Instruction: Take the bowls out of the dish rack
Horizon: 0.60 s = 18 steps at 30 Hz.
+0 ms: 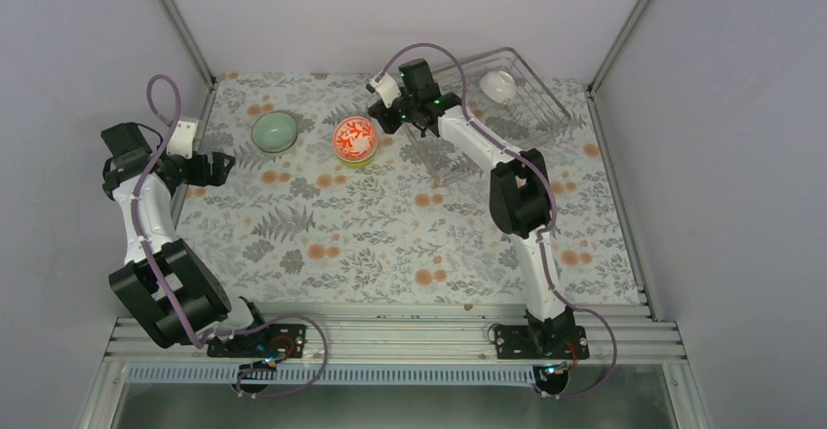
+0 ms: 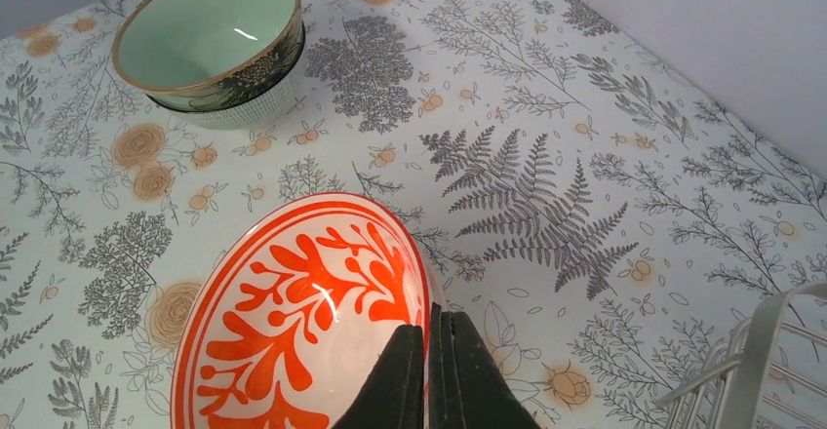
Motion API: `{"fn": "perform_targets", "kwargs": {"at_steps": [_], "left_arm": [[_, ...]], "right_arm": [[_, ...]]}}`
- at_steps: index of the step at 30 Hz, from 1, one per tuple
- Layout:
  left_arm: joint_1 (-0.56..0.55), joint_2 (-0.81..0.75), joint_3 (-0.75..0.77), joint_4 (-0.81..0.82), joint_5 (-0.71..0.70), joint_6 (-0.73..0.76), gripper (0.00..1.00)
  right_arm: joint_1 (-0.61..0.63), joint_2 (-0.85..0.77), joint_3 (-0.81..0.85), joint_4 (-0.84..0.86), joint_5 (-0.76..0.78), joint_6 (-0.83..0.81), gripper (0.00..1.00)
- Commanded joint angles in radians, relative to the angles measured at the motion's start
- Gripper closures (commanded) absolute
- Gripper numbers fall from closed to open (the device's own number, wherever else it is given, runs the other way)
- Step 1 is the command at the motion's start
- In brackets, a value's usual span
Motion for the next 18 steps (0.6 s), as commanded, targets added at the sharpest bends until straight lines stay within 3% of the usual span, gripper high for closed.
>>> {"fn": "perform_targets", "kwargs": {"at_steps": [1,18], "left_arm": [[0.009,0.005,-0.006,0.018,0.030,0.005,0.00],[0.017,0.010,-0.012,0.023,0.037,0.006,0.00]], "right_arm": [[-0.004,0.036,0.038,-0.027,-0.033,0.016,0.97],[-0.007,0.105,0.069,-0.084,-0.018,-0.004,0.97]]}}
